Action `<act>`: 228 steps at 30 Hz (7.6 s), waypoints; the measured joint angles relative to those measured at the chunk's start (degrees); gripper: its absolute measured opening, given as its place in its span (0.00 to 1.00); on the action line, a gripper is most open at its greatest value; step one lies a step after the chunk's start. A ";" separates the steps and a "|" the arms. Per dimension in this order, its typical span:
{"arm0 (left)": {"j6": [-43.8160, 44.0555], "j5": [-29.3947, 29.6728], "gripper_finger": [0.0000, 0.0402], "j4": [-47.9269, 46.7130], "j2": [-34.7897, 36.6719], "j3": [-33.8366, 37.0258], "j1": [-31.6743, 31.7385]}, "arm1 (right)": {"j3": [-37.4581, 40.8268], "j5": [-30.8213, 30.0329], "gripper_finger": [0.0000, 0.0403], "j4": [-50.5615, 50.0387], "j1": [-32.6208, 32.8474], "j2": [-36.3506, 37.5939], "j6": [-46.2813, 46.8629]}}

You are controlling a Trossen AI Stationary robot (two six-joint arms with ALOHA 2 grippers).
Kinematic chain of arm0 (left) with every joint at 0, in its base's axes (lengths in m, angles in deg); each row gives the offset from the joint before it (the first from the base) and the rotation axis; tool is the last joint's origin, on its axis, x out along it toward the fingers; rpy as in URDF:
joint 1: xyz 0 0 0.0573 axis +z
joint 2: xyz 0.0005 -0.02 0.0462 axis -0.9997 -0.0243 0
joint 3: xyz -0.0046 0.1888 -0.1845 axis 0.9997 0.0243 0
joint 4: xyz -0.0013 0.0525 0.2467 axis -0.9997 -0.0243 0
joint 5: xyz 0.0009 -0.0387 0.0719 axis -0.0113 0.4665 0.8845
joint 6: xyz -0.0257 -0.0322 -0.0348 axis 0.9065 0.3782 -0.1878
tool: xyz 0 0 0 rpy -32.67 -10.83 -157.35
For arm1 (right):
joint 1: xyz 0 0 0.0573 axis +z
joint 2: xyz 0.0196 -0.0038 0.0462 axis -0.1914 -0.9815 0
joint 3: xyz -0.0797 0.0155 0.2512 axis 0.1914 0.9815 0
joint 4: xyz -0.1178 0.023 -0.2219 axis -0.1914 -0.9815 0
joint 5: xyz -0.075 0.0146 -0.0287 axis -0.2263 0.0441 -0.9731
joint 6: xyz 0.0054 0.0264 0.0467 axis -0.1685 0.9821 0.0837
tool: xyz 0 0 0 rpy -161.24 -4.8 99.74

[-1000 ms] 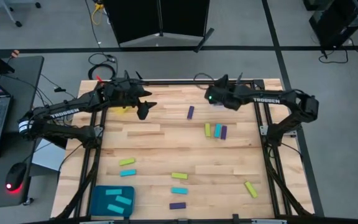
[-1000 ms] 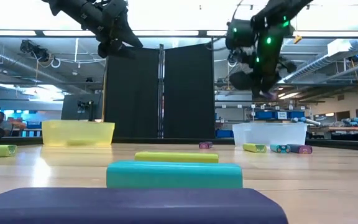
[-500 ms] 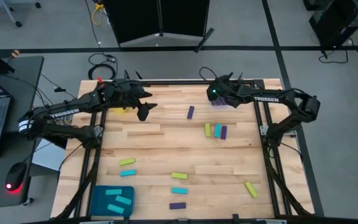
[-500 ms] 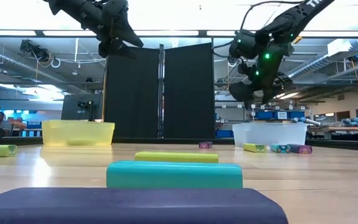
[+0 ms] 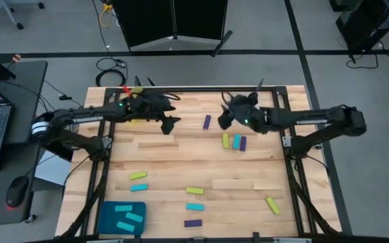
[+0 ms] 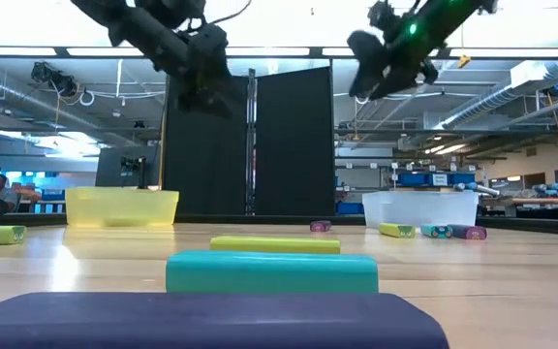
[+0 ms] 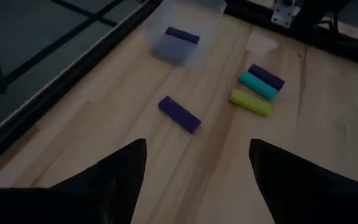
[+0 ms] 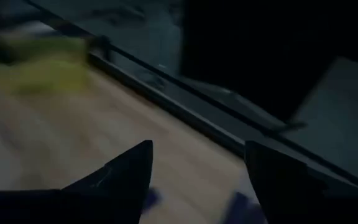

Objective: Sort blocks
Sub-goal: Put the light green block into the yellow transparent bin

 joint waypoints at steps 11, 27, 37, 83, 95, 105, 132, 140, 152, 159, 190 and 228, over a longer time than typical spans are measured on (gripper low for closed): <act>-3.48 -1.00 0.73 8.45 0.12 -0.02 0.05 | 0.00 -0.24 0.60 10.21 9.16 -12.63 10.73; -6.75 -1.07 0.73 -12.58 6.78 -0.02 -2.38 | -0.21 4.49 0.60 16.96 12.12 -15.29 3.94; -4.32 0.85 0.73 -35.23 6.38 -0.02 -11.28 | -0.22 3.87 0.60 16.56 15.98 -15.61 1.21; 30.24 4.05 0.73 -23.13 0.57 22.31 -47.44 | -0.22 3.76 0.52 16.88 16.29 -15.56 -1.07; 30.18 6.48 0.52 -23.57 -0.44 22.88 -47.68 | -0.22 3.76 0.52 16.85 16.29 -15.56 -1.08; 30.10 6.71 0.26 -23.86 -0.45 22.63 -47.59 | -0.22 3.76 0.49 16.85 16.29 -15.56 -1.08; 14.94 39.36 0.26 -36.44 8.32 4.19 -3.02 | -0.22 3.74 0.45 21.18 17.44 -15.56 -2.61; 2.57 33.22 0.28 -27.47 8.34 4.59 13.63 | -0.22 3.74 0.45 21.18 18.63 -15.56 -2.61; 0.16 31.95 0.56 -26.90 8.28 4.59 20.73 | -0.22 3.74 0.44 21.14 18.72 -15.56 -2.61; -4.76 12.41 0.57 -17.73 9.72 4.59 16.41 | -0.22 4.20 0.45 20.96 20.60 -15.56 -4.68; -2.19 13.26 0.55 -7.38 12.78 4.61 -17.83 | -7.92 29.22 0.58 23.97 30.72 -38.41 -0.14; 0.38 15.85 0.55 -7.14 21.95 4.61 -21.38 | -15.42 28.99 0.30 9.20 28.93 -44.97 0.30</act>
